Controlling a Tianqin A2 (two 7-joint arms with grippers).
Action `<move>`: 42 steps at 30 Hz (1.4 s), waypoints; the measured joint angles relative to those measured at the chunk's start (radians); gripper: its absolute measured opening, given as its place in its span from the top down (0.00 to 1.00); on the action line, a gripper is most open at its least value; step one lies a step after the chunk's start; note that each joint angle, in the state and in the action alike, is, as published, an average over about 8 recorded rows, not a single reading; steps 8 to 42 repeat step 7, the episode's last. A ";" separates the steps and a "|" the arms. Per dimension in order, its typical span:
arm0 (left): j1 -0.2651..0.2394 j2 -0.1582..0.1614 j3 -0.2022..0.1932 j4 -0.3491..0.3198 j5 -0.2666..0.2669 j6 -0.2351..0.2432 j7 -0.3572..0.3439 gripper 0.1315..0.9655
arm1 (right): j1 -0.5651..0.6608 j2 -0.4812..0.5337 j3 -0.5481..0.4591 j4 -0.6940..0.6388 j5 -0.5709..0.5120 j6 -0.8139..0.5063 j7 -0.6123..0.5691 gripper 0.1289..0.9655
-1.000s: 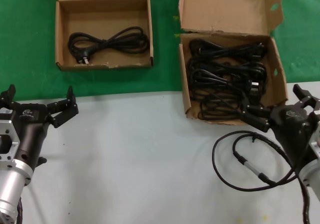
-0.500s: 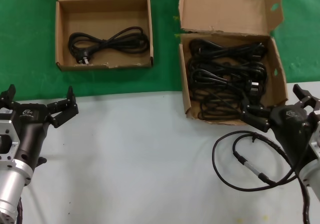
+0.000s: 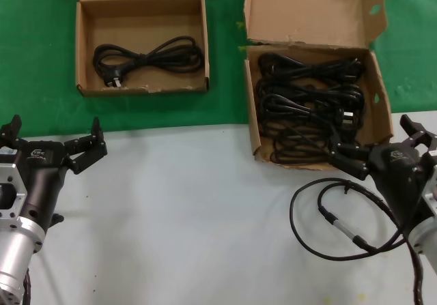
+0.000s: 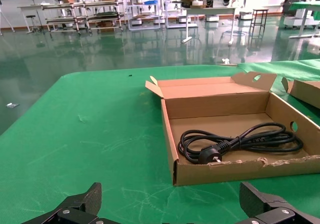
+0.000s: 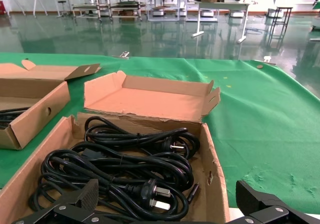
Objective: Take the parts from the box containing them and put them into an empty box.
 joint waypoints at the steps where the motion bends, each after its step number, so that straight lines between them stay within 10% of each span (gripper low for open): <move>1: 0.000 0.000 0.000 0.000 0.000 0.000 0.000 0.00 | 0.000 0.000 0.000 0.000 0.000 0.000 0.000 0.00; 42: 0.000 0.000 0.000 0.000 0.000 0.000 0.000 0.00 | 0.000 0.000 0.000 0.000 0.000 0.000 0.000 0.00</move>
